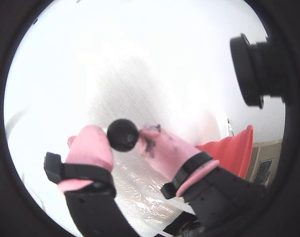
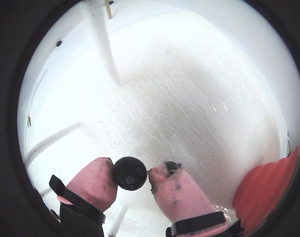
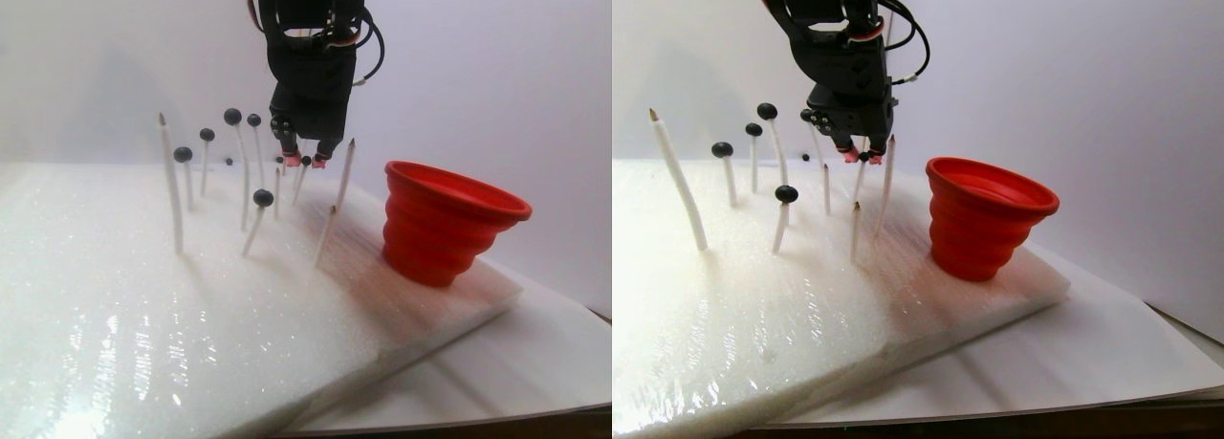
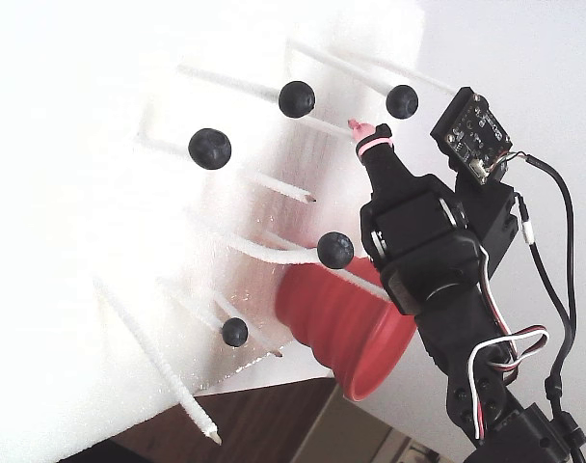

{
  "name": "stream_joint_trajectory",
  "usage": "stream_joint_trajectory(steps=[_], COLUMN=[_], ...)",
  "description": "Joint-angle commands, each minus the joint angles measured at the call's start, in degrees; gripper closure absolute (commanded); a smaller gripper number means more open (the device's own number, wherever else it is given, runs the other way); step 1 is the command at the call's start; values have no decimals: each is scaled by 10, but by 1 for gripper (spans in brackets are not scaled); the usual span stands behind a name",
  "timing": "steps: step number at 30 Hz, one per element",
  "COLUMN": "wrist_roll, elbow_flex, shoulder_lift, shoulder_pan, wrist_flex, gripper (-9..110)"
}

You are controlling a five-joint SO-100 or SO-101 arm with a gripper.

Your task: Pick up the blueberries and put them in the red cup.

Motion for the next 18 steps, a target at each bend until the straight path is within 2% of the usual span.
stream_joint_trajectory(steps=[1, 18], wrist_roll=[5, 1], elbow_flex=[-40, -34], shoulder_lift=[15, 9], shoulder_pan=[16, 13], wrist_flex=[-18, -26], gripper=[89, 91])
